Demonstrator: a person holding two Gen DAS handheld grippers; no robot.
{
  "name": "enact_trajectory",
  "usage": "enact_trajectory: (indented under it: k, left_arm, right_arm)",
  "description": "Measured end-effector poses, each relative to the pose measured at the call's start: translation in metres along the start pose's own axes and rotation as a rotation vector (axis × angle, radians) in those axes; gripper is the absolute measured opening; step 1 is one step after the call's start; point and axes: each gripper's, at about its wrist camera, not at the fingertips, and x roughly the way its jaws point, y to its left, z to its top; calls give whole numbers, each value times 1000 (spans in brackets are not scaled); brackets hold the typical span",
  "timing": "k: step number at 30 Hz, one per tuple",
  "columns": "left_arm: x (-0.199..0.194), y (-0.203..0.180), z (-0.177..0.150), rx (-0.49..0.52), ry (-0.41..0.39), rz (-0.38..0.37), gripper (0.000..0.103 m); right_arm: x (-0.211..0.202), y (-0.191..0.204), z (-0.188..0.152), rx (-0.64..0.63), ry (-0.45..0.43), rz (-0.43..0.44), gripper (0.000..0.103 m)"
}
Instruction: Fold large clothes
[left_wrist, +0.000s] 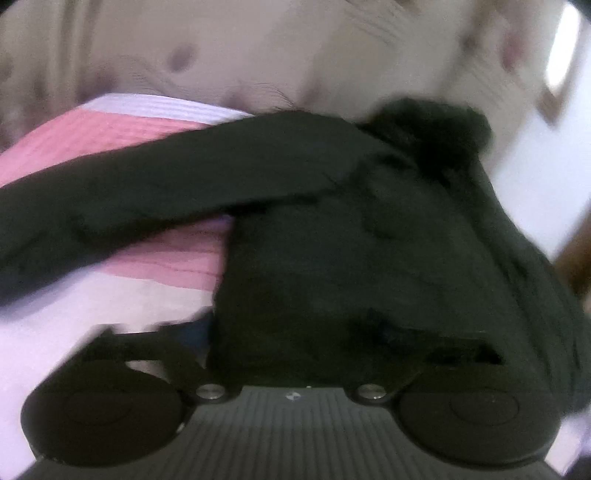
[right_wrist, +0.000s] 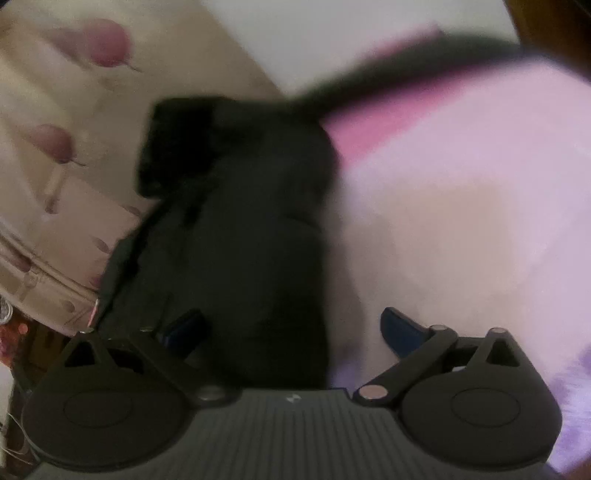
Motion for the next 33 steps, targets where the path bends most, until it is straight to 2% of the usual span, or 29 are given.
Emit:
enact_trajectory:
  k: [1, 2, 3, 5, 9, 13, 16, 21, 22, 23, 24, 25, 26, 27, 28, 29, 31, 33]
  left_arm:
    - [-2, -8, -1, 44, -7, 40, 40]
    - [-6, -12, -2, 58, -14, 41, 30]
    - [-13, -14, -4, 52, -27, 31, 20]
    - [-31, -16, -8, 39, -47, 31, 18]
    - [-78, -17, -34, 29, -58, 13, 17]
    - [-120, -15, -71, -8, -51, 1, 17]
    - [-136, -15, -91, -15, -52, 9, 18]
    - [-149, -9, -104, -61, -65, 12, 18]
    - [-151, -9, -106, -62, -72, 10, 20]
    - [-154, -7, -108, -56, -84, 20, 27]
    - [-160, -8, -108, -46, -103, 45, 30]
    - [-165, -7, -106, -34, -123, 68, 33]
    - [-176, -8, -104, -22, -162, 115, 47]
    - [-184, -8, -101, -13, -200, 146, 58]
    - [-195, -10, -97, -4, -246, 176, 83]
    - [-205, -11, -91, 1, -294, 201, 97]
    - [-216, -16, -78, 14, -362, 206, 97]
    - [-214, -26, -54, 49, -380, 169, 96]
  right_arm:
    - [8, 5, 2, -7, 41, 23, 30]
    - [13, 3, -3, 8, 74, 16, 23]
    - [15, 1, -2, 24, 81, 0, 22]
    - [9, 6, -3, 8, 60, -1, 15]
    - [-23, 8, -10, 31, 15, 52, 13]
    - [-54, 6, -29, 51, 27, 64, 13]
    - [-66, 0, -47, 63, 46, 60, 13]
    - [-68, -12, -68, 122, 59, 62, 13]
    - [-68, -14, -71, 134, 63, 65, 16]
    - [-68, -18, -74, 149, 72, 71, 17]
    - [-70, -21, -77, 161, 76, 67, 20]
    - [-73, -24, -77, 177, 74, 48, 32]
    - [-78, -27, -74, 193, 70, 14, 48]
    - [-86, -28, -70, 202, 55, -25, 53]
    - [-98, -27, -65, 193, 11, -65, 60]
    - [-112, -25, -60, 175, -40, -90, 60]
    - [-138, -10, -43, 99, -147, -117, 60]
    - [-155, 23, -20, -48, -242, -97, 60]
